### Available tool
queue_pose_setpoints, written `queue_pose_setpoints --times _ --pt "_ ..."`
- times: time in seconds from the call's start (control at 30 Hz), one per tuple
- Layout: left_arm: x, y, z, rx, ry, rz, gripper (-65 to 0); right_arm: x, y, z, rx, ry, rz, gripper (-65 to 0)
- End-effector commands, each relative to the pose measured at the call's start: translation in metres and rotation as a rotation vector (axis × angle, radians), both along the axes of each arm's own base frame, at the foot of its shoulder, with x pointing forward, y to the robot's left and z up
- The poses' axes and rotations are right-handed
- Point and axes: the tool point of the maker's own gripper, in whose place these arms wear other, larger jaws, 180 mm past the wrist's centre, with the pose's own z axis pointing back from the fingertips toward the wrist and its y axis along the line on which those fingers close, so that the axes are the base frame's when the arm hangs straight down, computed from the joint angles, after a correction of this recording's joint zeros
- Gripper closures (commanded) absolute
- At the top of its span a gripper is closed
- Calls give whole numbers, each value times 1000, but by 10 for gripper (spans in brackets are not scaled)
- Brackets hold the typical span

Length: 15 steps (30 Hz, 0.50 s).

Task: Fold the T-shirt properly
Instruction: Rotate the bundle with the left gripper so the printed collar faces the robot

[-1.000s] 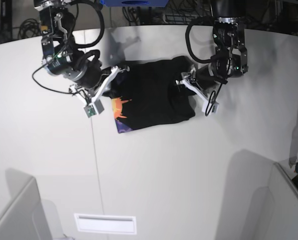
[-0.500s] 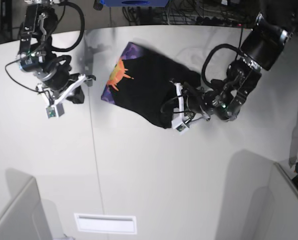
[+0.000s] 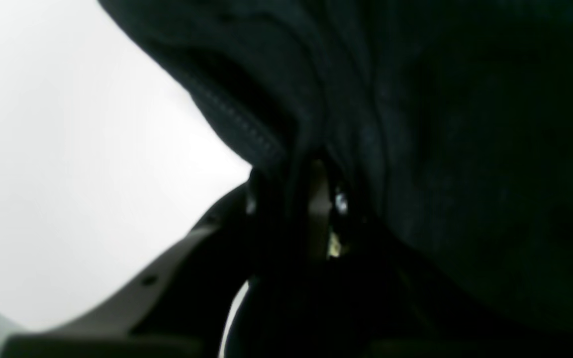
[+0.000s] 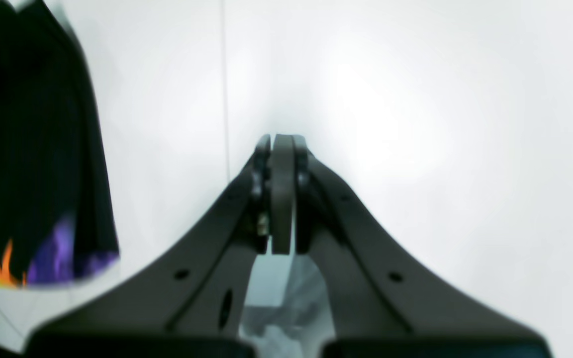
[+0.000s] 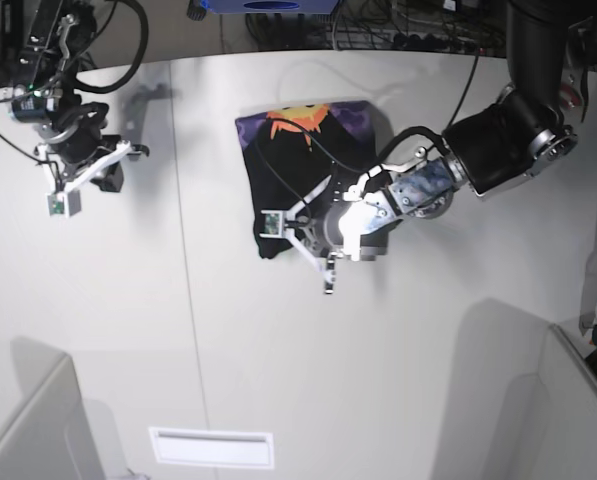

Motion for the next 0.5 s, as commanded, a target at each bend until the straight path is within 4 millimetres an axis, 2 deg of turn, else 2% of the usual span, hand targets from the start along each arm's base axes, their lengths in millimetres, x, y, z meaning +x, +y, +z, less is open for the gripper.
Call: queue_pose_setpoints --times 0.0,0.13,0.3,0.47 --pt "4 -10 7 0 -30 -43 0 4 -4 9 -5 -39 -6 0" --pt "-8 -25 -1 45 -36 -137 0 1 -5 7 3 -35 -25 0" --pt "-12 -15 -14 75 -1 -112 0 -3 -5 5 2 -26 -25 0" --pt "-12 -10 -16 86 2 -107 0 -1 -4 5 4 -30 -22 0"
